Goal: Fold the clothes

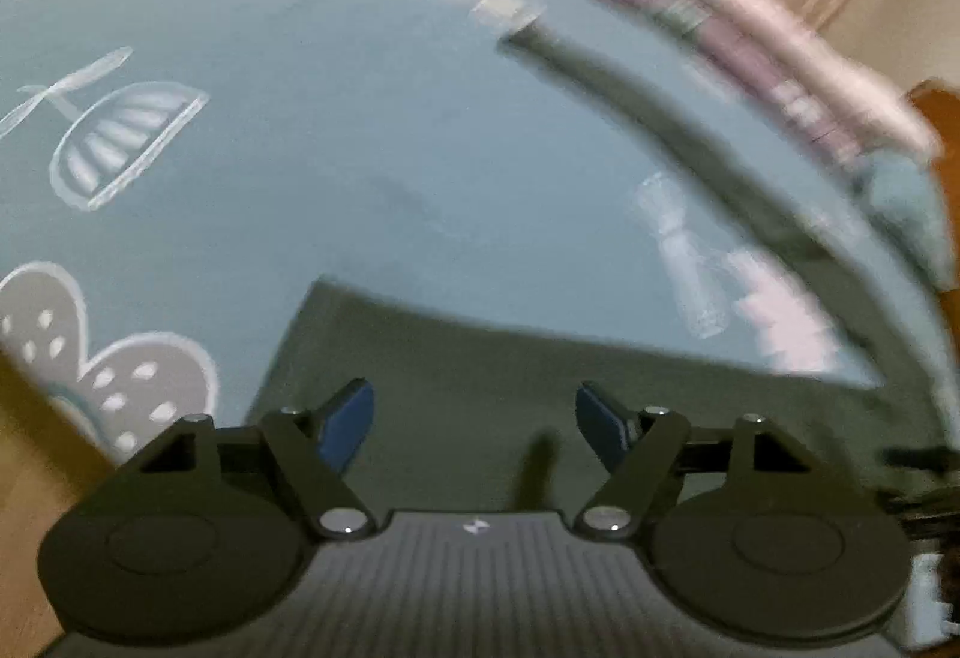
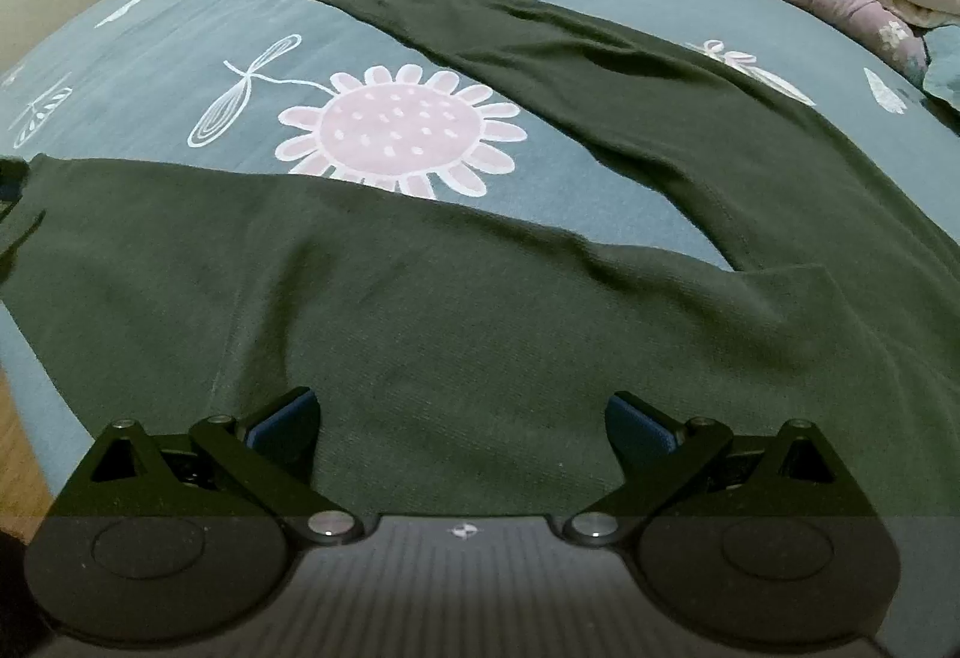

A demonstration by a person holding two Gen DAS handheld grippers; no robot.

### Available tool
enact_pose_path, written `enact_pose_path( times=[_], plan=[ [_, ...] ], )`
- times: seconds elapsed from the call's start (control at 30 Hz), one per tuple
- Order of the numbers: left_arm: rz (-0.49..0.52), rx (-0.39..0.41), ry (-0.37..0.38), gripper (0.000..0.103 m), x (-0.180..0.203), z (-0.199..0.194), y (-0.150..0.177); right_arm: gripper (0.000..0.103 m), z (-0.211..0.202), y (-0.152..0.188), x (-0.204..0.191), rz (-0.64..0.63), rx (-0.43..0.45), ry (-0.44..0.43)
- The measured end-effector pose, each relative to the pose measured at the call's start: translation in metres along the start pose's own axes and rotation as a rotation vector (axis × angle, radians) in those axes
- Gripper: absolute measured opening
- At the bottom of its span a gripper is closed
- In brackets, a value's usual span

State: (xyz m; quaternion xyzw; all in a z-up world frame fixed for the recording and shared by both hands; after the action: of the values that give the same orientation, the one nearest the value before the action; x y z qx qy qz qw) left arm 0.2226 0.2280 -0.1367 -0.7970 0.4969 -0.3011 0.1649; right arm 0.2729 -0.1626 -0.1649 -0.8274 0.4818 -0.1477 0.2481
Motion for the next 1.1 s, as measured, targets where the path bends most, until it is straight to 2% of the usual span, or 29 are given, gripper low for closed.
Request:
enact_pose_path(
  times=[0.13,0.2,0.33,0.43,0.53,0.6,0.7,0.8,0.97,1.03,1.1],
  plan=[
    [0.079,0.024,0.053,0.075,0.021,-0.005,-0.007,0.103,-0.019,-0.008,0.014,0.049,0.087,0.045],
    [0.118,0.008,0.059,0.076,0.029,0.001,-0.005,0.103,-0.013,-0.016,0.030,0.106,0.098,0.065],
    [0.092,-0.037,0.044,0.077,0.022,0.012,0.003,0.103,0.015,-0.029,0.059,0.198,0.109,0.069],
    [0.092,-0.044,0.037,0.077,0.020,0.005,0.005,0.103,0.036,-0.046,0.068,0.183,0.155,0.088],
    [0.110,-0.048,-0.002,0.077,0.019,-0.004,0.007,0.103,0.040,-0.060,0.068,0.205,0.145,0.066],
    [0.132,-0.030,-0.005,0.076,0.025,-0.013,0.005,0.103,0.025,-0.061,0.065,0.217,0.164,0.023],
    [0.185,-0.024,0.051,0.077,0.046,-0.019,0.002,0.103,-0.009,-0.045,0.063,0.192,0.204,0.053],
    [0.287,-0.038,0.118,0.077,0.086,-0.009,0.003,0.103,-0.028,-0.017,0.074,0.202,0.180,0.121],
    [0.439,-0.093,0.315,0.077,0.166,0.018,0.015,0.103,-0.040,0.030,0.107,0.275,0.123,0.247],
    [0.487,-0.124,0.389,0.077,0.195,0.026,0.027,0.103,-0.041,0.042,0.116,0.320,0.113,0.251],
    [0.523,-0.160,0.432,0.077,0.216,0.034,0.039,0.103,-0.039,0.053,0.121,0.353,0.109,0.247]
  ],
)
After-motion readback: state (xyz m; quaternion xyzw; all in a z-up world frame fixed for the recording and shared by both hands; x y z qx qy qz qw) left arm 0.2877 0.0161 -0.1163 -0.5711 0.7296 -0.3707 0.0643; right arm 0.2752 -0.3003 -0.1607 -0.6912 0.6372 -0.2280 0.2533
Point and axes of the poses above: each gripper's, at about its wrist camera, not at the fingertips, and z roughly the way its jaws point, x to its right, y to its underside, the point moved 7 cm from there along z, roughly the way its jaws point, and after that the axes turned 2 degrees about -z, right-handed, at the moved point
